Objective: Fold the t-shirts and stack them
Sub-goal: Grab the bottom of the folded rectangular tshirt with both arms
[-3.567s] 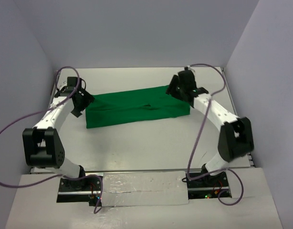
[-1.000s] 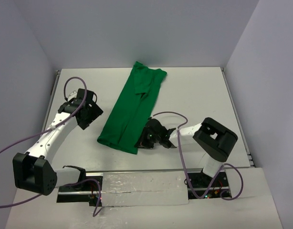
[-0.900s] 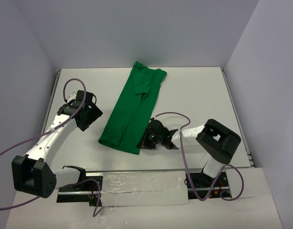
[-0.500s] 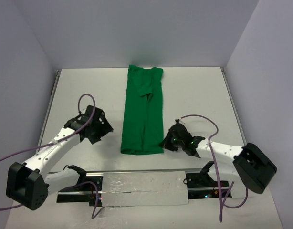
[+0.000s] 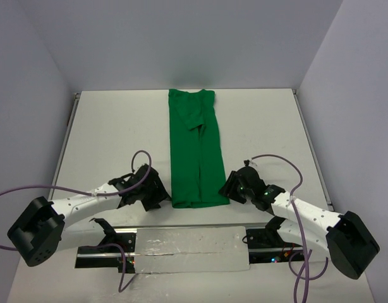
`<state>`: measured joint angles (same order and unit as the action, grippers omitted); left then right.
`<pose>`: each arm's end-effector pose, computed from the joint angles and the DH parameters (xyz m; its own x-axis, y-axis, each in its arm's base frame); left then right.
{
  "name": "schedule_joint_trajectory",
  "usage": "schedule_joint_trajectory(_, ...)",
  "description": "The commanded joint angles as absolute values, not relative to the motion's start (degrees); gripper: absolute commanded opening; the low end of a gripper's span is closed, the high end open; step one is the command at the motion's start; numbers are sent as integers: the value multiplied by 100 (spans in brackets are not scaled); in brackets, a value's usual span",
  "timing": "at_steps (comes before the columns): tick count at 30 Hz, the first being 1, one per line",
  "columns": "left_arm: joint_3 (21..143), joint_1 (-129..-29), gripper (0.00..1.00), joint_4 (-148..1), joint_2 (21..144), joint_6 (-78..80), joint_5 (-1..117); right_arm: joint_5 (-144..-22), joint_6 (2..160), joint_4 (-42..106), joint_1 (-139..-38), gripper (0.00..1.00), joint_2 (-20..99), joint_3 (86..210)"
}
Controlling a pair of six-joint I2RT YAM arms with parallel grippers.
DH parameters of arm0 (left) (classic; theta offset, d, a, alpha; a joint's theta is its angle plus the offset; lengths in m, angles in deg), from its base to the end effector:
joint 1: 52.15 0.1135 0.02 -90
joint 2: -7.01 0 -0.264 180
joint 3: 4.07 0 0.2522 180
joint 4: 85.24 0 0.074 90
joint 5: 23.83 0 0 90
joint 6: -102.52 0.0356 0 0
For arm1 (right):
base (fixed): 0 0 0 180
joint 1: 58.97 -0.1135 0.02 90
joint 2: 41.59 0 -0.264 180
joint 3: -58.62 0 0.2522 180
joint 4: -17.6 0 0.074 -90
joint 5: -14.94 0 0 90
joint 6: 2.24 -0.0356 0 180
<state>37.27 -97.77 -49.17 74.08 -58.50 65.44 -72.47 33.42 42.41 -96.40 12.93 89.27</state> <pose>0.1369 -0.1405 0.1506 -0.8803 -0.4524 -0.1431 -0.3491 0.8217 -0.4505 0.1358 0.1019 0.1441 -0.8218 0.3932 -0.4125 0.1444 0.8439 0.5167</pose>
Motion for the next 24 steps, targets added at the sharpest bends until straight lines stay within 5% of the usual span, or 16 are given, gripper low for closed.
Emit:
schedule_joint_trajectory(1,3457,-10065,65,-5934,7301,-6332,6450,-7479,3275,4271,-9615,57,1298,8601)
schedule_joint_trajectory(9,2981,-10251,69,-6552,7082,-6632,6591,-7648,3266,4179,-9615,55,1432,8590)
schedule_joint_trajectory(24,3372,-10635,50,-6439,8304,-6544,6591,-7690,3289,4376,-9597,55,1322,8671)
